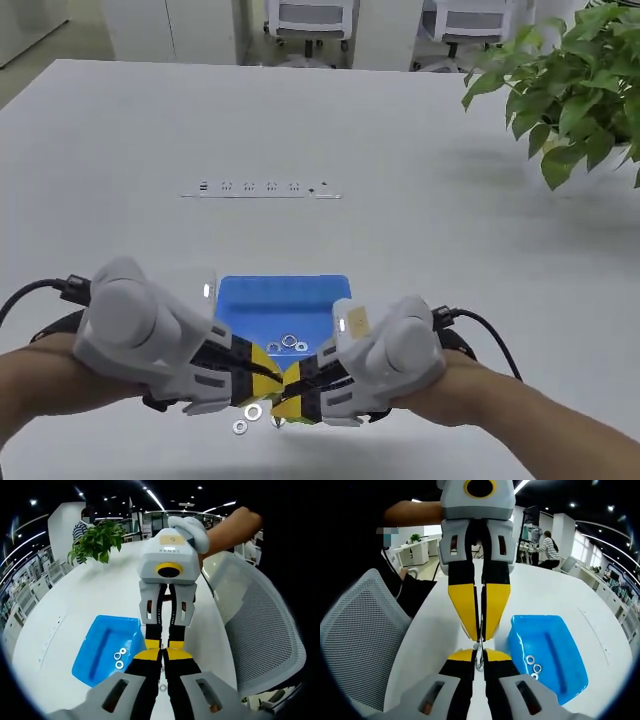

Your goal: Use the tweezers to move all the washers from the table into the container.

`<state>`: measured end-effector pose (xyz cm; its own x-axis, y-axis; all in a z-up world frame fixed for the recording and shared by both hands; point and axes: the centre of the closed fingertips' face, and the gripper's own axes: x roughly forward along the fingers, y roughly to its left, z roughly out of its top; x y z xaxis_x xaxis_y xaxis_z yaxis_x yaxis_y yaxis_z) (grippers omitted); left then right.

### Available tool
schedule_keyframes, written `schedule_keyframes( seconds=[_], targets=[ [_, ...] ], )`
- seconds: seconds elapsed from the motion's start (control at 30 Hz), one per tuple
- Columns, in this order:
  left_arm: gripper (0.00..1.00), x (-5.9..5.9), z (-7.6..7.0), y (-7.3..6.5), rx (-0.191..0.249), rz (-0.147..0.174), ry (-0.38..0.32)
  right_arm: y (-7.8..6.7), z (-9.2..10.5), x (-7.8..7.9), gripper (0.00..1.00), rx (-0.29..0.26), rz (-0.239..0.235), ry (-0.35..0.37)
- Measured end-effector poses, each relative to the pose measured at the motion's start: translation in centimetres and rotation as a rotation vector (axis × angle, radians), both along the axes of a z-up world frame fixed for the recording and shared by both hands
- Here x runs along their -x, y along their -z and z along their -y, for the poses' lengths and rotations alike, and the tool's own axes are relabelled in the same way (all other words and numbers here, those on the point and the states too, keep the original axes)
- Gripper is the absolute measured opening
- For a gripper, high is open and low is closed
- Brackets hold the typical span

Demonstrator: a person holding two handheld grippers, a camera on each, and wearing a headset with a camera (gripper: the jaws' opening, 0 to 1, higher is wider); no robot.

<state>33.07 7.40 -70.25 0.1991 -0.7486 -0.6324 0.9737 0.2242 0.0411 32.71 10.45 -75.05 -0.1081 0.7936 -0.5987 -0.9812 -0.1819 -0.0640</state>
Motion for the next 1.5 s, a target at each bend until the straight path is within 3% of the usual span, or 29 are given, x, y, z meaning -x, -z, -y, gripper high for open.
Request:
schedule_keyframes(
  seconds=[0.4,0.53,0.7,0.87,1.07,1.5],
  targets=[
    [0.08,0.1,-0.4,-0.1,0.001,-0.010,-0.015,-0.1,-0.2,0.0,0.07,0.004,-0.003,0.002],
    [0.13,0.1,-0.7,-0.6,0.034,-0.019,-0.033,-0.4,-0.3,-0.1,0.07,-0.003,-0.002,0.006],
    [0.24,-0.2,-0.9,-1.1,0.076,-0.015,-0.064,-1.0,-0.3,-0.2,0.07,-0.007,0.001,0.005],
    [0.35,-0.2,-1.3,-1.5,0.128,-0.032,-0.104,-1.8,-0.2,-0.3,0.07,-0.012,0.003,-0.005],
    [0.58,-0.4,-1.9,-1.9,0.170,-0.041,-0.161,-3.1,-0.1,-0.6,0.07,-0.020,0.011,-0.010],
    [0.88,-1.0,-2.6,-3.0,0.239,-0.016,-0.265,-5.8,0.4,-2.4,0.07,-0.051,0.036,0.002]
  ],
)
